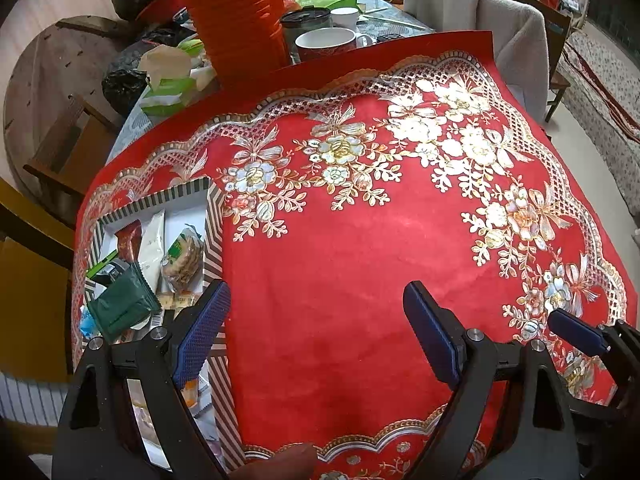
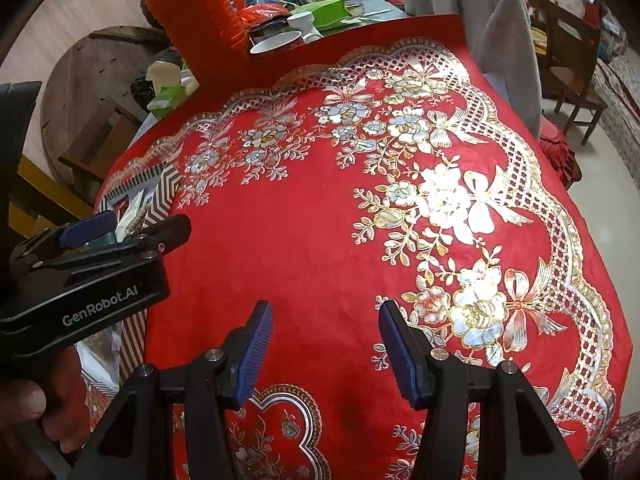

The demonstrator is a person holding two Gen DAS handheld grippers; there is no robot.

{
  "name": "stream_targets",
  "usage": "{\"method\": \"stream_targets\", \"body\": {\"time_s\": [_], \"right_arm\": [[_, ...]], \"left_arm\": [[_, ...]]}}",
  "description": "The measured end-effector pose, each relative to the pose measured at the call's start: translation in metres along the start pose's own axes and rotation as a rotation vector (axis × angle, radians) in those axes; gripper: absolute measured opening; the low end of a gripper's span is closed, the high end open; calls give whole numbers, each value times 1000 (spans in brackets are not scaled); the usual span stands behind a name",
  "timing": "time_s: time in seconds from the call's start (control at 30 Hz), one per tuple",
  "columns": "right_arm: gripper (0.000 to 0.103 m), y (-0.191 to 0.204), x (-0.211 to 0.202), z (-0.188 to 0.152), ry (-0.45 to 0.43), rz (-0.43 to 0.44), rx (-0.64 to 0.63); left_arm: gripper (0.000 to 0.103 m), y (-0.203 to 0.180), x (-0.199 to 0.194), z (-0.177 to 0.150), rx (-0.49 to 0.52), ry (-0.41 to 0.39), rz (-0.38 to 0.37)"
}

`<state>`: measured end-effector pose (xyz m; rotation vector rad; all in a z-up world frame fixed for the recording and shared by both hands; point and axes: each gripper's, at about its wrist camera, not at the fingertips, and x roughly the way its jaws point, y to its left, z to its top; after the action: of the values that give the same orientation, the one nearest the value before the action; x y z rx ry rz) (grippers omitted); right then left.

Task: Organize snacks
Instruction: 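Move both tools over the tablecloth beside the striped snack box, then tip the striped box to pour the snacks onto the tablecloth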

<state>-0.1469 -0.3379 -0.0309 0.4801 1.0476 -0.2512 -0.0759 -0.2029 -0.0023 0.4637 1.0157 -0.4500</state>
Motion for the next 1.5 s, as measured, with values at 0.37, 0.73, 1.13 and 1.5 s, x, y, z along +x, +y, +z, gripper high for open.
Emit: {"method": "stream_targets", "body": {"time_s": [0.37,0.73,1.13,1.5], "right_arm": [[53,1,0,-4,2,-6,7],[53,4,1,-6,4,-8,8],[53,-24,22,-23,-8,-108,-38],[70,-37,46,-34,-89,-133,-136]], "left_arm": [[88,0,0,1,5,-2,-2],[88,0,-1,2,6,-2,-3],[88,-12,26,-20,-18,-8,-34],[89,-24,65,-66,-191,-58,-44]]}}
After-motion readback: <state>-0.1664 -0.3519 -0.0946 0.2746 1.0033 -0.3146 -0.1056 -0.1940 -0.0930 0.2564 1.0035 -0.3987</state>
